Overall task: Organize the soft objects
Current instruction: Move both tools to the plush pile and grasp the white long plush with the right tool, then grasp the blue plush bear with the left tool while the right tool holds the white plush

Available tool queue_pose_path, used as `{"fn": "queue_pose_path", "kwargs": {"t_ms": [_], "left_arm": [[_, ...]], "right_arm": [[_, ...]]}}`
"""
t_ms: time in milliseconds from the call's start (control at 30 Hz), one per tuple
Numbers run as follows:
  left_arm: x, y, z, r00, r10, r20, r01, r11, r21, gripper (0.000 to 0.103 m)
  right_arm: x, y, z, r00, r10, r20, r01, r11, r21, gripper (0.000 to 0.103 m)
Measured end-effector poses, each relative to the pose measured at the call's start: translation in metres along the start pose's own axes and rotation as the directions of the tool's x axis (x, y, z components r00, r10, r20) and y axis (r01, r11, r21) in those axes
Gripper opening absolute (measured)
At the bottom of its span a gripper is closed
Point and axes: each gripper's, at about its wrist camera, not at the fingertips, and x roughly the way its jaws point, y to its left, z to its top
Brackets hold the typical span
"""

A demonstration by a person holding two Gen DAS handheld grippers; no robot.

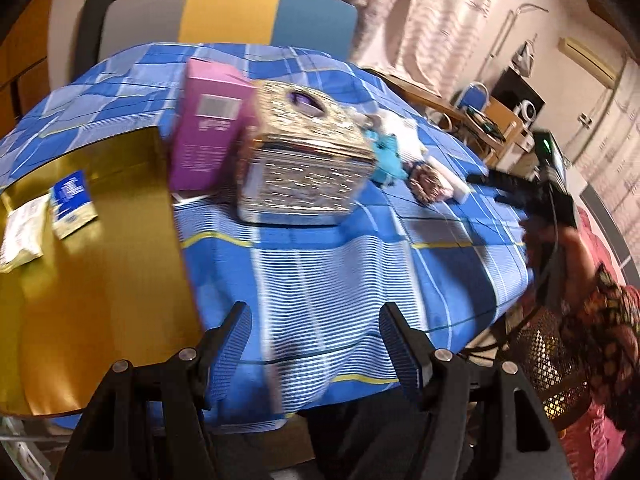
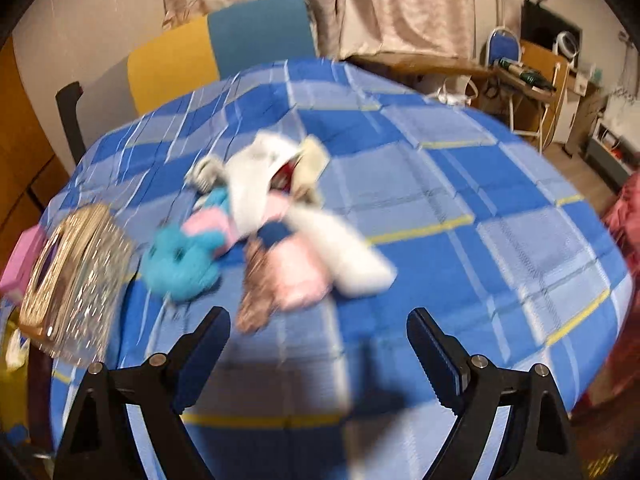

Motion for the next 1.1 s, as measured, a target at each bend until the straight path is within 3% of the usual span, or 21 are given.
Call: {"fn": "queue_pose_path", "kwargs": {"t_ms": [167, 367, 467, 600, 667, 900, 1100], "left_arm": [[0.010, -0.020, 0.003, 1.000, -0.009, -0.024, 0.010, 0.999, 0.038, 0.067], [0.024, -0.038, 0.008, 0.998, 0.013, -0.054, -0.009, 0.997, 0.078, 0.067], [0.034, -0.046, 0.013, 0.998, 0.014, -0.064, -0.008, 0.996, 0.088, 0.067], [0.047, -0.057, 0.023, 0.998, 0.005, -0.070, 0.002, 0.996, 0.092, 0.067], [0.054, -0.064, 0.029, 0.998, -0.001, -0.069, 0.008, 0.995, 0.100, 0.067], [0.077, -0.096, 0.061, 0.998, -0.013, -0.054, 0.021, 0.989, 0.145, 0.067], [0.108, -0.119, 0.103, 0.998, 0.035, -0.056, -0.025, 0.986, 0.163, 0.067]], "right_arm": [[0.030, -0.017, 0.021, 0.998, 0.045, -0.041, -0.044, 0.999, 0.006, 0.090], [0.067, -0.020, 0.018, 0.993, 0.048, -0.109, -0.051, 0.998, -0.022, 0.079], [0.071, -0.025, 0.017, 0.993, 0.045, -0.108, -0.046, 0.999, -0.005, 0.077], [0.065, -0.025, 0.025, 0.998, -0.029, -0.061, 0.025, 0.997, -0.069, 0.074], [0.066, -0.025, 0.028, 0.998, -0.037, -0.056, 0.032, 0.996, -0.085, 0.069], [0.083, -0.021, 0.026, 0.991, -0.046, -0.123, 0.033, 0.994, -0.109, 0.033], [0.078, -0.028, 0.028, 0.990, 0.009, -0.137, -0.013, 0.999, -0.033, 0.031]]}}
